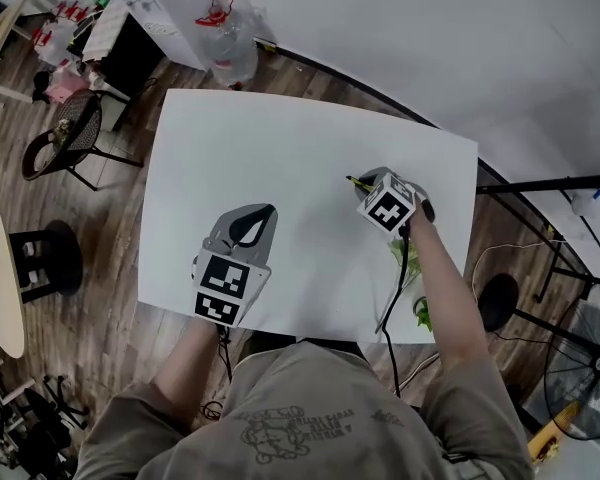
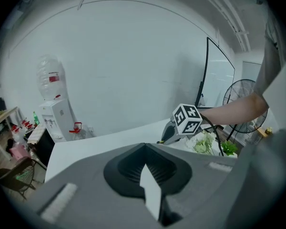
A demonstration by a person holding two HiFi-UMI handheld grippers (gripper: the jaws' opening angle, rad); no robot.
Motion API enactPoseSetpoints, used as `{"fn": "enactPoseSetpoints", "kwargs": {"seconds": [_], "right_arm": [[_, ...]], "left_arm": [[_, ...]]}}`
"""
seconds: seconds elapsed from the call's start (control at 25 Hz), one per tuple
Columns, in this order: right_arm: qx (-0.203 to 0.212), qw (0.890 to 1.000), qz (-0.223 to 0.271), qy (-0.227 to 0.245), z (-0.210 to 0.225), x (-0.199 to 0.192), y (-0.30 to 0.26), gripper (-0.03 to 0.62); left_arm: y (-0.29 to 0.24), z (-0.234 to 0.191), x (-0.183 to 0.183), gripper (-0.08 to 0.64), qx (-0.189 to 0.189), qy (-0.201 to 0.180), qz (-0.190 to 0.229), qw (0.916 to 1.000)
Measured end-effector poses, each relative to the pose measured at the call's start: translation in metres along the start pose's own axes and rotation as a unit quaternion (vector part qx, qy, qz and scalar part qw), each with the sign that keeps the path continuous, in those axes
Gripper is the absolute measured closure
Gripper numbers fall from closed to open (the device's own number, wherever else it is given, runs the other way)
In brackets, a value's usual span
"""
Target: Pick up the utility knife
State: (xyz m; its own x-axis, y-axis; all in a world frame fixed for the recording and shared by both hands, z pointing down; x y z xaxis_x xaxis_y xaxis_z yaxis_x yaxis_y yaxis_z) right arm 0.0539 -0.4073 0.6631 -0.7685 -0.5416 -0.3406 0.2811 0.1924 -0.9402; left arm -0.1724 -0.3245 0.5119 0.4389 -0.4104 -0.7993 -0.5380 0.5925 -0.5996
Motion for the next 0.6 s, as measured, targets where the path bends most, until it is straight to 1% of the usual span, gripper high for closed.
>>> {"fn": "enactPoseSetpoints", "kwargs": {"seconds": [0.16,0.24,0.32,0.48,0.6], "right_arm": [[0.003,0.997,0.055,-0.054,-0.006,0.011,0.041,0.520],[-0.004,0.993,0.092,-0.073,-0.008,0.020,0.067,0.520],[-0.014,0.986,0.134,-0.094,-0.011,0.028,0.096,0.520],[-0.037,0.965,0.218,-0.140,-0.022,0.038,0.157,0.520],[-0.049,0.944,0.277,-0.173,-0.034,0.040,0.200,0.520]], "left_arm": [[0.016,-0.008,0.009,0.560,0.020,-0.007,0.011,0.9997],[0.027,-0.012,0.016,0.560,0.032,-0.012,0.021,0.9992],[0.039,-0.015,0.025,0.560,0.043,-0.017,0.033,0.9984],[0.061,-0.017,0.045,0.560,0.060,-0.031,0.057,0.9961],[0.077,-0.013,0.060,0.560,0.064,-0.043,0.071,0.9945]]}}
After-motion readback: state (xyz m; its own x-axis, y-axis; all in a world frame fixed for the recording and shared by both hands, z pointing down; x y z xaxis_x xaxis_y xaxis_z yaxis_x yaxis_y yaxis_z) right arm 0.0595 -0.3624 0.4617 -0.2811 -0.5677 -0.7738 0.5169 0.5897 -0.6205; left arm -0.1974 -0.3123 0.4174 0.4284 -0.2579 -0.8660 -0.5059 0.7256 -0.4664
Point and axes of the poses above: the fingertips, and each gripper's own axes: y backward along the fingers, z to its right, x out of its top, the point moved 7 cm from there along y, backward along the fingers, and after that the axes turned 9 degrees about -y, right-handed, at the moved point
